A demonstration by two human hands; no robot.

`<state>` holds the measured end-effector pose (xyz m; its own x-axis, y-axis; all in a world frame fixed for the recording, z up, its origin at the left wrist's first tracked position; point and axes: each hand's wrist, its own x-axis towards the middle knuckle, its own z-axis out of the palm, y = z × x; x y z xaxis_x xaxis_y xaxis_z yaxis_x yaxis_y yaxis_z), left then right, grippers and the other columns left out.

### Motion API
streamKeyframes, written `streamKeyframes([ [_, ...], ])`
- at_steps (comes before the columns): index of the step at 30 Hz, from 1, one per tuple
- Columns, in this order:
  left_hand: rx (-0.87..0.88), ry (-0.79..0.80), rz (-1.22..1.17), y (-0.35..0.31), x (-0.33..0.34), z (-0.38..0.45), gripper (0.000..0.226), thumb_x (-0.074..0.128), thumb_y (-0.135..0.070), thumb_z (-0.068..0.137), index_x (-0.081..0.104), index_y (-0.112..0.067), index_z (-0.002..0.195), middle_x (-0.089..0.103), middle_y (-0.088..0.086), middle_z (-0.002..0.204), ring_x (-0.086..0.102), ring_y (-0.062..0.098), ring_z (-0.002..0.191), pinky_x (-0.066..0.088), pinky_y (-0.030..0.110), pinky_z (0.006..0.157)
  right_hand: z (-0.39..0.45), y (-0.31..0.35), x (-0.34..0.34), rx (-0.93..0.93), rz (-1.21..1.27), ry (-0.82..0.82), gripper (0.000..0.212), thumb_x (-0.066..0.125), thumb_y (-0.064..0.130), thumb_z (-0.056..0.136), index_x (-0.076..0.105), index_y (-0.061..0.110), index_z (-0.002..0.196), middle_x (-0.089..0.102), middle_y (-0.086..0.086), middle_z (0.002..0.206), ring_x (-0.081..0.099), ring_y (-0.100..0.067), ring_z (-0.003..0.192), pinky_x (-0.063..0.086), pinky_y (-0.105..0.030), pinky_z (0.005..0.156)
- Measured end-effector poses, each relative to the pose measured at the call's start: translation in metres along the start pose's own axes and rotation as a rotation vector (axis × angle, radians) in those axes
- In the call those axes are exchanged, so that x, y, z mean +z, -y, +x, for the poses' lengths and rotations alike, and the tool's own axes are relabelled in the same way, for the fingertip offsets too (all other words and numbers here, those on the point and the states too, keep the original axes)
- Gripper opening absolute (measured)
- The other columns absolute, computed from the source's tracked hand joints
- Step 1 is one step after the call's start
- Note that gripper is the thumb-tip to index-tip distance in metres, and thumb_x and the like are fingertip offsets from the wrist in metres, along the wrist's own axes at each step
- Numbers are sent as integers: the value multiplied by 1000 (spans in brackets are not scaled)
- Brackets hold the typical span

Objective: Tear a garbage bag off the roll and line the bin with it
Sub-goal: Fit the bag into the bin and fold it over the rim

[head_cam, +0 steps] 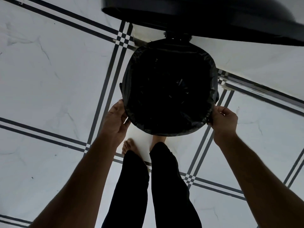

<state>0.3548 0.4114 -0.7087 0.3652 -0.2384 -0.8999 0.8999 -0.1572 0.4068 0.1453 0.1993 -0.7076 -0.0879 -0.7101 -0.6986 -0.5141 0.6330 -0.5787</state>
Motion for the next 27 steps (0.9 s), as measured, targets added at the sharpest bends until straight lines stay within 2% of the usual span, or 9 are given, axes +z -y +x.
streamKeyframes([
  [3,56,-71,92,-4,1,5,15,58,-21,97,67,-22,85,74,-11,77,71,3,79,55,26,79,-5,1,-6,133,176,93,11,70,14,91,67,10,81,63,-3,69,56,-11,58,49,-19,51],
  [5,105,-116,140,-6,7,4,18,60,-15,95,64,-21,79,73,-12,69,70,2,71,55,20,66,-9,-1,-11,220,268,189,8,64,18,93,71,14,93,68,1,78,63,-10,68,53,-22,66],
  [7,121,-175,142,-5,13,1,17,63,-13,94,63,-20,78,71,-11,69,68,4,72,55,19,62,-16,-2,-15,295,351,283,14,58,27,96,69,18,100,69,5,84,68,-11,82,54,-31,85],
  [10,63,-225,93,9,14,-9,16,57,-30,98,66,-22,87,72,-5,89,69,10,89,56,24,73,-31,-5,-18,366,475,348,27,54,42,97,68,21,105,71,2,96,69,-18,98,53,-41,94],
  [13,-46,-208,16,27,12,-23,44,35,-52,101,66,-21,107,72,0,107,67,17,105,53,31,86,-46,-15,-15,452,544,353,43,47,53,98,69,17,100,73,-2,99,70,-21,102,49,-46,100],
  [17,-137,-173,-130,48,15,-42,49,36,-52,101,61,-13,118,70,5,110,65,23,109,51,40,96,-60,-28,-6,531,691,348,60,48,59,94,66,9,121,72,-8,121,67,-25,117,47,-50,103],
  [19,-182,-144,-235,53,16,-47,50,40,-51,100,60,-11,124,69,8,116,65,25,114,49,45,100,-61,-30,1,529,741,310,59,49,58,93,65,9,121,71,-8,122,65,-26,120,48,-48,101],
  [23,-225,-121,-435,50,19,-45,52,45,-51,97,65,-8,118,71,9,116,66,25,113,51,47,99,-58,-34,5,521,810,246,53,51,54,93,61,10,122,74,-9,112,66,-27,117,50,-44,99],
  [27,-235,-120,-522,53,20,-45,53,45,-50,97,61,-6,120,72,11,103,71,26,95,54,40,90,-58,-31,7,501,851,262,67,60,54,79,60,10,129,72,-10,120,69,-28,113,50,-45,101],
])
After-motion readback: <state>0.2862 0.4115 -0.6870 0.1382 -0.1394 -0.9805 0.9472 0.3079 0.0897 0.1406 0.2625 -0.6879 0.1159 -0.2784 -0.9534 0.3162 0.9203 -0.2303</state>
